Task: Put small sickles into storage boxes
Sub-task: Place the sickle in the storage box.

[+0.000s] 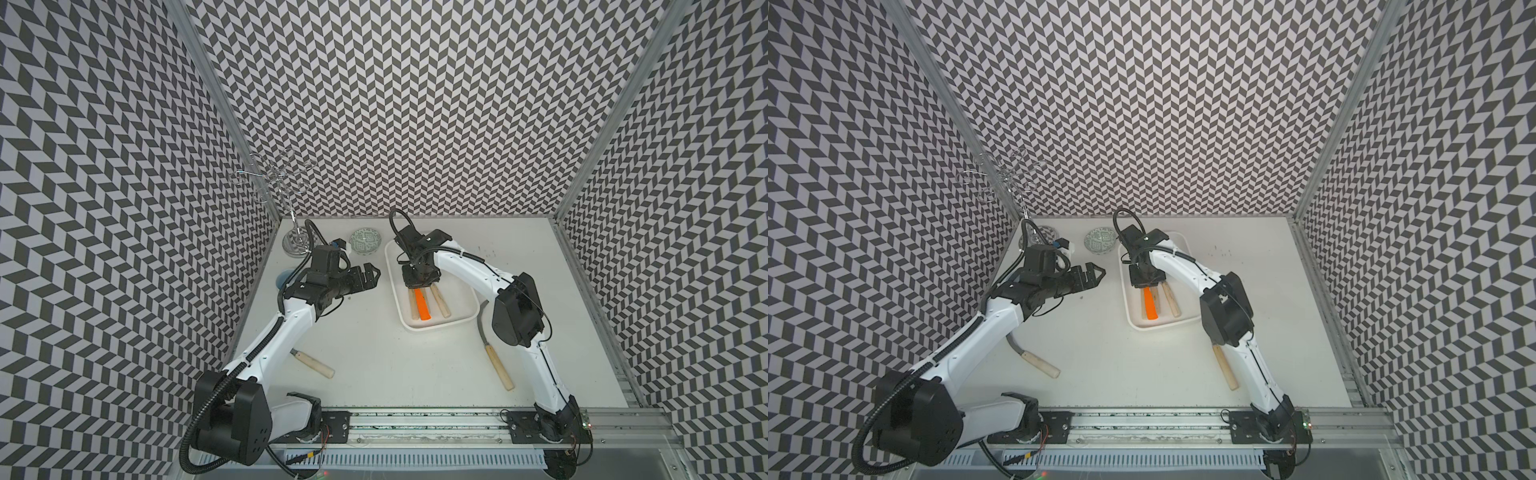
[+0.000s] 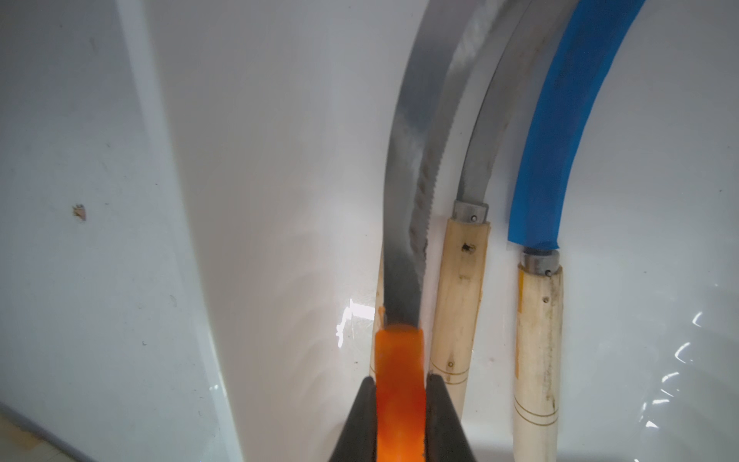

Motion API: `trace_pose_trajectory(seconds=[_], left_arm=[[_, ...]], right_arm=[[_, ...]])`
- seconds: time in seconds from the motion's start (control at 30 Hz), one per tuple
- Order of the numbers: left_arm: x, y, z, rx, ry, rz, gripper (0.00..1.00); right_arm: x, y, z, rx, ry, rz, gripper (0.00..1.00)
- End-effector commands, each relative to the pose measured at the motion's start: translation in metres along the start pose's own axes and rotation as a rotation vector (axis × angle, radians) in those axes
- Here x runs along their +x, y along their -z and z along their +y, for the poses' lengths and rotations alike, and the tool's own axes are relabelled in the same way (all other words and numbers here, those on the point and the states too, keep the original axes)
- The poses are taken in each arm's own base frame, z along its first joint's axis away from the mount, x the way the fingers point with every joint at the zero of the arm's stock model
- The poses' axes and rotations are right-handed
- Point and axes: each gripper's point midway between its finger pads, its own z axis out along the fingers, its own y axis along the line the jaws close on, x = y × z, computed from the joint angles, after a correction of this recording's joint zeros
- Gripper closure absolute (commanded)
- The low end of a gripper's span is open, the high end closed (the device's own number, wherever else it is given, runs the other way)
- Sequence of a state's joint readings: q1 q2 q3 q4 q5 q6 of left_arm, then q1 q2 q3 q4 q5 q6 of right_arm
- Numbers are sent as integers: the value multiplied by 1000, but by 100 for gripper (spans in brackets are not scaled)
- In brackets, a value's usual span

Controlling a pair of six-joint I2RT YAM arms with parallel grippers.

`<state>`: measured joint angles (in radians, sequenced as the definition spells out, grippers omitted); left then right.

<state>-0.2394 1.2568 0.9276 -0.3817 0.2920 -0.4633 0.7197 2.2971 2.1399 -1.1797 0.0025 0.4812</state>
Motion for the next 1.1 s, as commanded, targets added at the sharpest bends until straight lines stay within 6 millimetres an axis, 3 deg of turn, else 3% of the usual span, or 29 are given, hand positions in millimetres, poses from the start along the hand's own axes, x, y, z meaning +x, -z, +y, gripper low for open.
trace_pose_trajectory(seconds=[0.0,0.47,1.07], left_arm=[[-2,-2,1,11,0,-9,0],[-1,-3,0,17,2,-4,0],[1,-4,0,25,3,3,1]], right_arm=[[-5,-6,15,-40,-9,-16,94],[-8,-19,35,-115,-17,-23,94],[-5,-37,41,-141,-27,-4,94]])
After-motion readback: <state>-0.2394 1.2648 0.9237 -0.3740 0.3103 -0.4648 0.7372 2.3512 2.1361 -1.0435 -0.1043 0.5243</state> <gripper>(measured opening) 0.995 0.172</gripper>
